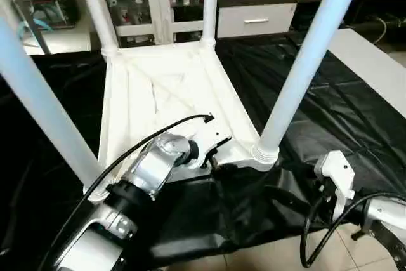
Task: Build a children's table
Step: Rotate table base
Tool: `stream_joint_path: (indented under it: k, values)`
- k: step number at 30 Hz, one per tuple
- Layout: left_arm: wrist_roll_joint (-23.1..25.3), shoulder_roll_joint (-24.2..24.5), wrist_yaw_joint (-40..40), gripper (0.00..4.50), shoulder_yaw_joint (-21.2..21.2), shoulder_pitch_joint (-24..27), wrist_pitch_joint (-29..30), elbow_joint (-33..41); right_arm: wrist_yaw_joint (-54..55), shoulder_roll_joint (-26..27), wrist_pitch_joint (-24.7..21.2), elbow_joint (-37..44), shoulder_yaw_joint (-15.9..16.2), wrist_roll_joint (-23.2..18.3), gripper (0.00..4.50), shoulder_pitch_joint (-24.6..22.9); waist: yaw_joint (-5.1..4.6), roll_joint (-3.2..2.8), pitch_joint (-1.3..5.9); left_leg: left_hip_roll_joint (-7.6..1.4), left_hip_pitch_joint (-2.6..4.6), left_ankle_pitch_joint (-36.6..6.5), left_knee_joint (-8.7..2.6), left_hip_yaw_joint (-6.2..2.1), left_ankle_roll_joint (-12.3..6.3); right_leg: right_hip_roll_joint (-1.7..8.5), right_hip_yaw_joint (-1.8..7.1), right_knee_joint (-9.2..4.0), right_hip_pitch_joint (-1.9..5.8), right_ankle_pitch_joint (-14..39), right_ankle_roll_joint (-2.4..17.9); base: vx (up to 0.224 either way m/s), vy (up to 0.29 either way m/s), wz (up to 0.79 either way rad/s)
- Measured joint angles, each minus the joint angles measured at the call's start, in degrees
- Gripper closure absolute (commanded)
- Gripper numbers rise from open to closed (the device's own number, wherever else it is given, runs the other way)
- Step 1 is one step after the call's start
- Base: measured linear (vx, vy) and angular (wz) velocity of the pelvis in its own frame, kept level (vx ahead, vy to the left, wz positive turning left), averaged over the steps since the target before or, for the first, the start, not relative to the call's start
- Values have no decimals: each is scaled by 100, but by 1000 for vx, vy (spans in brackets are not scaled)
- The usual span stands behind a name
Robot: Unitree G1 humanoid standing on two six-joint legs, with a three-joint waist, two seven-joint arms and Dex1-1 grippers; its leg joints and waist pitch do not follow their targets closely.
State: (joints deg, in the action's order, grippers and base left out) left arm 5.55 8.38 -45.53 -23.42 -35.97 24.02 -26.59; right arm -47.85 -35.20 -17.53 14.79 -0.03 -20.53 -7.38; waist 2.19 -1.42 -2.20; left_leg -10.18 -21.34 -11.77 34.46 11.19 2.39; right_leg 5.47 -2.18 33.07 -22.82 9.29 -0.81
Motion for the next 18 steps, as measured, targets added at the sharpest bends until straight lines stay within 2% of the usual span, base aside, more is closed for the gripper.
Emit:
stream_joint_path:
  k: [6,12,13,18]
  values:
    - [-44,-246,203,9,189,-118,-448,-523,1,0,-1,0,6,6,86,0,13,-1,0,7,-3,6,2,5,-10,9,4,-6,14,19,-31,0,0,0]
    - [-92,-258,157,9,229,-123,-821,-749,4,8,-26,0,46,10,86,0,5,-1,1,9,-3,7,1,5,-11,13,3,-6,14,21,-34,0,0,0]
    - [-93,-255,128,23,232,-123,-873,-773,4,8,-45,0,46,11,86,0,7,-1,1,9,-4,7,1,5,-11,13,3,-6,14,21,-34,0,0,0]
    - [-83,-220,-111,34,186,-50,-1788,-1122,4,7,-47,0,47,19,86,1,18,0,0,11,-17,6,2,5,-13,17,4,-6,11,17,-28,0,0,0]
